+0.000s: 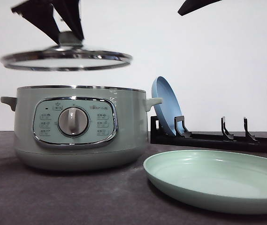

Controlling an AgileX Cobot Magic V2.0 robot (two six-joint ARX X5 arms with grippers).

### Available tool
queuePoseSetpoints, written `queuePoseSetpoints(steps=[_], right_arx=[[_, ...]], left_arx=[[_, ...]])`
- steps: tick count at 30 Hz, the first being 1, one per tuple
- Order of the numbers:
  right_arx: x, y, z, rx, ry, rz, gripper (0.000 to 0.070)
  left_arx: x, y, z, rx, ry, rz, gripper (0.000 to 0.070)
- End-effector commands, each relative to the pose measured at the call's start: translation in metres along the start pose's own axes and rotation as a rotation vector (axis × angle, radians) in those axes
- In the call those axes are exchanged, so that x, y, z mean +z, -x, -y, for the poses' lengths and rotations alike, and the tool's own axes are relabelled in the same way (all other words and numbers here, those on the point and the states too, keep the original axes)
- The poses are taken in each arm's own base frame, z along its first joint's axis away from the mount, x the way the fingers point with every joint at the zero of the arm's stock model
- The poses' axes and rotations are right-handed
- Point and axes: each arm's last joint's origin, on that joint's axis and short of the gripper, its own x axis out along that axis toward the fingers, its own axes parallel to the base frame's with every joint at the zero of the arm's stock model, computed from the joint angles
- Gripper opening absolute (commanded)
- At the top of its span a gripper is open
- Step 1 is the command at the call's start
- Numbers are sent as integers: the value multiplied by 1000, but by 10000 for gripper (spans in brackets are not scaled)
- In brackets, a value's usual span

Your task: Transfer potato from steamer to green plate

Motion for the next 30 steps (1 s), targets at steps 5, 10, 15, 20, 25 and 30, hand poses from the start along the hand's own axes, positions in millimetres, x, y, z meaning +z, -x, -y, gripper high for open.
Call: queuePoseSetpoints(steps=[5, 10, 15, 20, 25, 30], right_arx=[[5, 0, -2, 4, 19, 10, 308], [5, 0, -2, 4, 17, 11, 308], [5, 0, -2, 4, 12, 11, 351], [8, 0, -3, 6, -1, 40, 456], [17, -3, -4, 16, 7, 107, 457], [36, -18, -5, 14, 21, 116, 458]], left_arx=[[6, 44, -15, 103, 36, 142, 1], [0, 69, -34, 205, 87, 189, 0], [-6, 87, -51, 265, 135, 213, 0], [-11, 94, -63, 305, 172, 202, 0], [-14, 95, -69, 324, 192, 189, 0], [-16, 97, -72, 334, 193, 183, 0]])
